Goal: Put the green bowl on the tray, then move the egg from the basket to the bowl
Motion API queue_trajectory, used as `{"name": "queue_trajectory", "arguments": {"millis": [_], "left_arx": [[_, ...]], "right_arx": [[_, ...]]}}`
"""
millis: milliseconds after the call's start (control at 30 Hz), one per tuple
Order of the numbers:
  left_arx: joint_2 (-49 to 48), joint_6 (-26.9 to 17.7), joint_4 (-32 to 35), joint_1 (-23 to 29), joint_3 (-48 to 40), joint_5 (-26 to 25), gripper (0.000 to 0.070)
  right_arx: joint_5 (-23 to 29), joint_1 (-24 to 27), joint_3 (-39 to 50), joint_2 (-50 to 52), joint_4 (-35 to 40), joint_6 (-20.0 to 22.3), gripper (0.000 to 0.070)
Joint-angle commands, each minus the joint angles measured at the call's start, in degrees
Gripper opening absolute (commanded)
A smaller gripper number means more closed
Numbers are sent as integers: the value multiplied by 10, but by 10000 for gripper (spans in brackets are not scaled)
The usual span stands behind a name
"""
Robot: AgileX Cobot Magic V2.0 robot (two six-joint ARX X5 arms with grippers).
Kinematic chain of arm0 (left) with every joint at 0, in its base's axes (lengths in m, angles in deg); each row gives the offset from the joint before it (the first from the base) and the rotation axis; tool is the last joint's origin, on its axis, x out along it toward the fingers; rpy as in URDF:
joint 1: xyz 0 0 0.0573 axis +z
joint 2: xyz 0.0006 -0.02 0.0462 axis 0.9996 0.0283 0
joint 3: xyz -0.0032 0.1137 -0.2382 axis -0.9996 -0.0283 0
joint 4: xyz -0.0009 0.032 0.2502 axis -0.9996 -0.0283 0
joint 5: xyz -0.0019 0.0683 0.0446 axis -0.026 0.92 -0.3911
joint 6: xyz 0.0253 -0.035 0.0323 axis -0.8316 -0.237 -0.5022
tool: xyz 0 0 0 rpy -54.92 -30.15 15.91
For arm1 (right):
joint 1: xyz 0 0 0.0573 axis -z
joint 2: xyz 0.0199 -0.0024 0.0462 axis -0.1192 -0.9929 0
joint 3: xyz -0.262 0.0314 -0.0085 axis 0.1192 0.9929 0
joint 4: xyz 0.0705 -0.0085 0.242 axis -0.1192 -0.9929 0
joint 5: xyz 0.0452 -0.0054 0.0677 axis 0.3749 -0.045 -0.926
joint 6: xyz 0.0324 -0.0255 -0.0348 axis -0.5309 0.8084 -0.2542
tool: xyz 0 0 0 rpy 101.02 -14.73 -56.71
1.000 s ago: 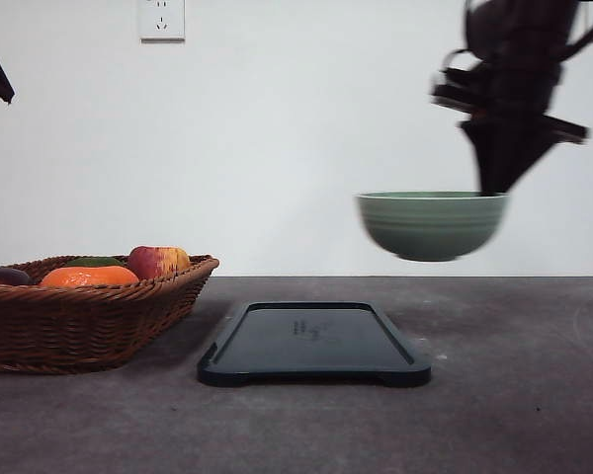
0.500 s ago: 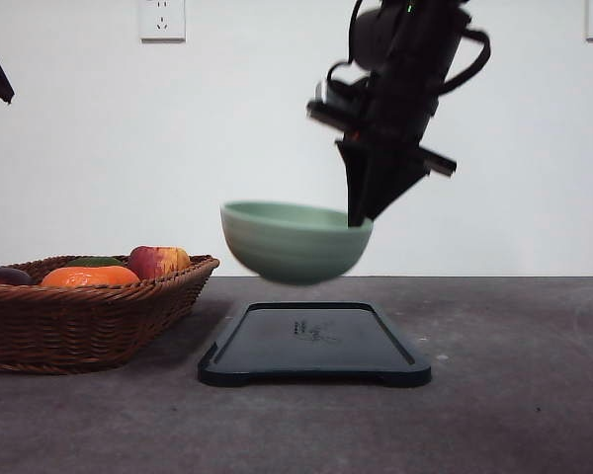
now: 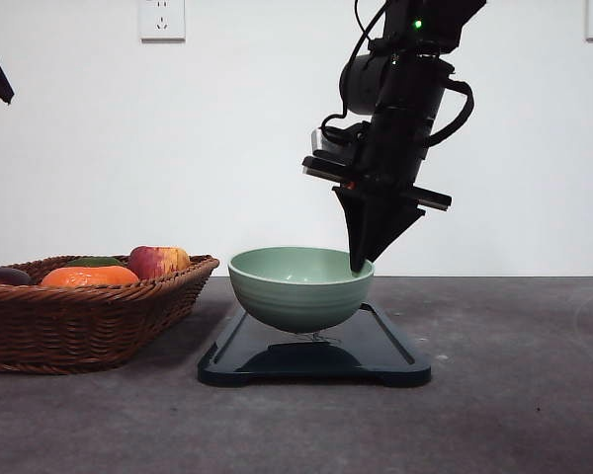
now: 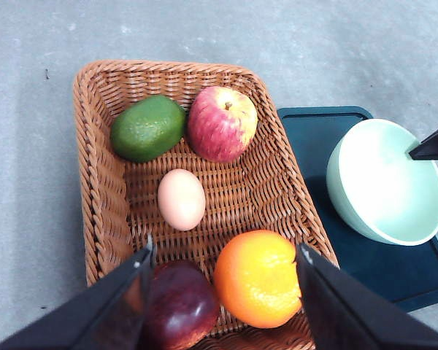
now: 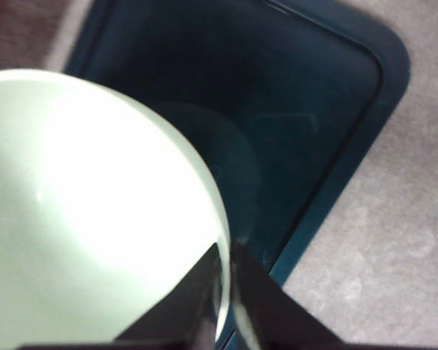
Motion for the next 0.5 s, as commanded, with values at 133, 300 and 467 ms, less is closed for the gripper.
{"name": "queue_trajectory", "arguments": {"millis": [133, 300, 467], "left_arx": [[3, 0, 2, -1, 13, -5, 386], [3, 0, 1, -1, 13, -5, 386], [3, 0, 1, -1, 13, -5, 386]], "right_arx": [[4, -5, -14, -24, -8, -8, 0], [13, -8, -15, -28, -16, -8, 185], [13, -11, -29, -19, -9, -1, 294]]}}
